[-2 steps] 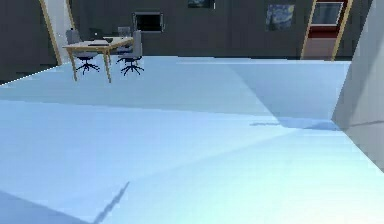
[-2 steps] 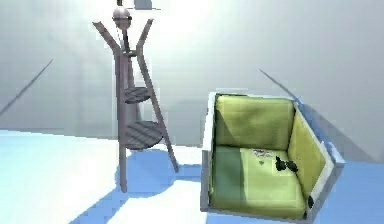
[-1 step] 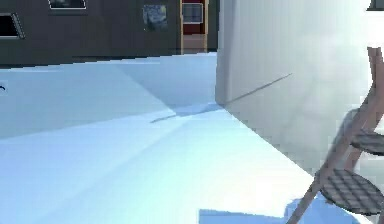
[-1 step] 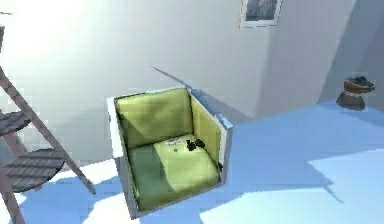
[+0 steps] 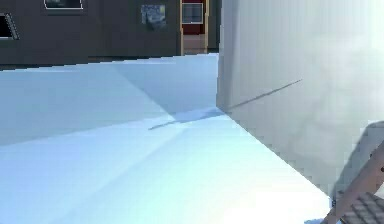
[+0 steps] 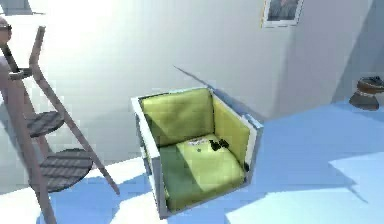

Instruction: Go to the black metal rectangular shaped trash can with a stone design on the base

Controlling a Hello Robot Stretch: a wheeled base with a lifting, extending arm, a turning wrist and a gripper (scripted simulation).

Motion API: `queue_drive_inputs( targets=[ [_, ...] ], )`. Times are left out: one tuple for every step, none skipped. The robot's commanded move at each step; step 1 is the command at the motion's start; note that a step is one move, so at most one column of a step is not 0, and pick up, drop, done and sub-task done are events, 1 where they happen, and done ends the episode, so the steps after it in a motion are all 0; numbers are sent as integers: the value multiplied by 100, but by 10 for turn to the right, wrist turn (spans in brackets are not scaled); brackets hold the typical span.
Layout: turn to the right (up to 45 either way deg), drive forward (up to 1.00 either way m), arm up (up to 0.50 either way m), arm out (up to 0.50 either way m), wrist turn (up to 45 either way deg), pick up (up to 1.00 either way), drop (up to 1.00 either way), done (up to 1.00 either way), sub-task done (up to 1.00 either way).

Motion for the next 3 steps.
queue_drive_inputs(
  targets=[
    [0, 100, 0, 0, 0, 0, 0, 0, 0],
    [0, 100, 0, 0, 0, 0, 0, 0, 0],
    [0, 100, 0, 0, 0, 0, 0, 0, 0]
  ],
)
